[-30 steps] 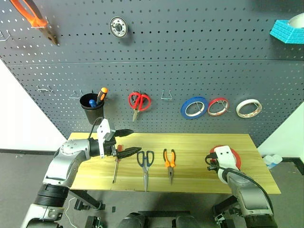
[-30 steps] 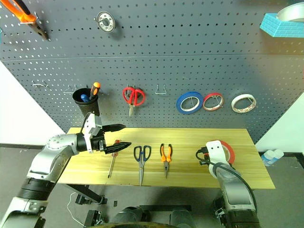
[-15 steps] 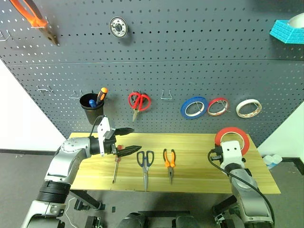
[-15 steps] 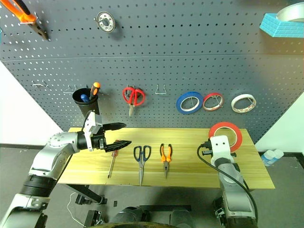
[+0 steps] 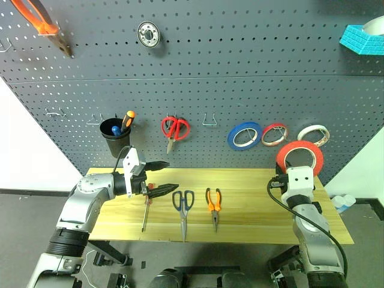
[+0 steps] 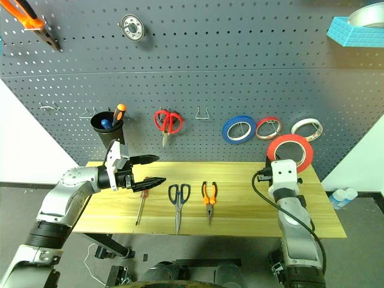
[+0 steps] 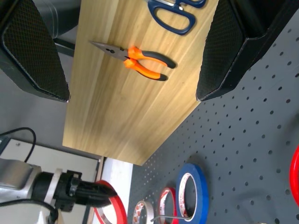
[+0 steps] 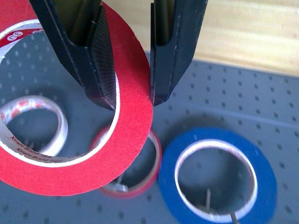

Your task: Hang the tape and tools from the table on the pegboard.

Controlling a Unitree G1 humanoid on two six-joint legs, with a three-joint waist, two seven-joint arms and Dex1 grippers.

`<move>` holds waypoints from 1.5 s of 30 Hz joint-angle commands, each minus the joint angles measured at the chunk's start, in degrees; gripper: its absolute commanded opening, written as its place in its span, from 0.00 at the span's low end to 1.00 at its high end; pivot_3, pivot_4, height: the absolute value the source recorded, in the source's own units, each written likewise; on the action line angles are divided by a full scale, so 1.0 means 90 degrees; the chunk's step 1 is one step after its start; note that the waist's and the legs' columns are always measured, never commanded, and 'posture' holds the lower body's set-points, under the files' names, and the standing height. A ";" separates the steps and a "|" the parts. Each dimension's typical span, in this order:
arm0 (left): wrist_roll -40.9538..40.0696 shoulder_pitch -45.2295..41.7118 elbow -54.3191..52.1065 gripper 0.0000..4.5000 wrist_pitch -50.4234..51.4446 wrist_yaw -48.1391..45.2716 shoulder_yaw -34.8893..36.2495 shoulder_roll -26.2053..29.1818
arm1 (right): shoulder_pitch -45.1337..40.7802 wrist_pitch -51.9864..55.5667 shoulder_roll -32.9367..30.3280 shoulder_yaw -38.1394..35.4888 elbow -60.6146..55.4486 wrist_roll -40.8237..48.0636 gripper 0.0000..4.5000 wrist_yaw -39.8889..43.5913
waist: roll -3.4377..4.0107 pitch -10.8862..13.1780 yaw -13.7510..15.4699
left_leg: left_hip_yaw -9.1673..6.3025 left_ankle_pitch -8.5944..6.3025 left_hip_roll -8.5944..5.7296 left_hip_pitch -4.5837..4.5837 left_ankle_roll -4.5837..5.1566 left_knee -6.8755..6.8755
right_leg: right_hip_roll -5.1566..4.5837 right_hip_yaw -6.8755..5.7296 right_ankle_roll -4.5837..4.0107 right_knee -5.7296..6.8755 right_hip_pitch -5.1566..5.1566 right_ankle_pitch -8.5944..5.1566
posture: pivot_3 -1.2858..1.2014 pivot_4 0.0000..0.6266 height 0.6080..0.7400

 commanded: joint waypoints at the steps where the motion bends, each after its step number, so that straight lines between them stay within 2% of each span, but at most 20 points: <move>1: 0.0002 -0.0069 -0.0075 1.00 -0.0106 0.0011 0.0002 -0.0006 | -0.0271 -0.0277 0.0014 -0.0011 0.0007 0.0051 0.15 0.0050 | 0.0000 0.0000 -0.0001 | 0.0000 0.0000 0.0000 0.0000 0.0000 0.0000 | 0.0000 0.0000 0.0000 0.0000 0.0000 0.0000 | 0.49 0.00 0.84; 21: -0.0085 0.0169 -0.0449 1.00 0.0035 0.0137 0.0094 0.0070 | -0.1371 -0.0574 0.0097 0.0255 0.1082 0.0097 0.15 0.0396 | 0.0000 0.0000 0.0003 | -0.0001 0.0002 0.0001 0.0002 -0.0002 0.0000 | 0.0004 0.0002 -0.0001 0.0005 -0.0001 0.0001 | 0.50 0.00 0.84; 37: -0.0116 0.0235 -0.0566 1.00 0.0077 0.0223 0.0113 0.0085 | -0.2240 -0.0971 0.0211 0.0111 0.2707 0.0226 0.15 0.0335 | 0.0000 0.0000 0.0002 | -0.0001 0.0005 0.0004 0.0006 -0.0007 0.0000 | 0.0009 0.0004 -0.0004 0.0010 0.0000 0.0002 | 0.51 0.00 0.84; 45: -0.0125 0.0236 -0.0578 1.00 0.0081 0.0242 0.0104 0.0082 | -0.2361 -0.1042 0.0211 0.0098 0.2964 0.0240 0.73 0.0319 | 0.0001 0.0000 -0.0002 | -0.0001 0.0008 0.0004 0.0006 -0.0012 0.0000 | 0.0010 0.0006 -0.0005 0.0011 -0.0001 0.0003 | 0.51 0.00 0.84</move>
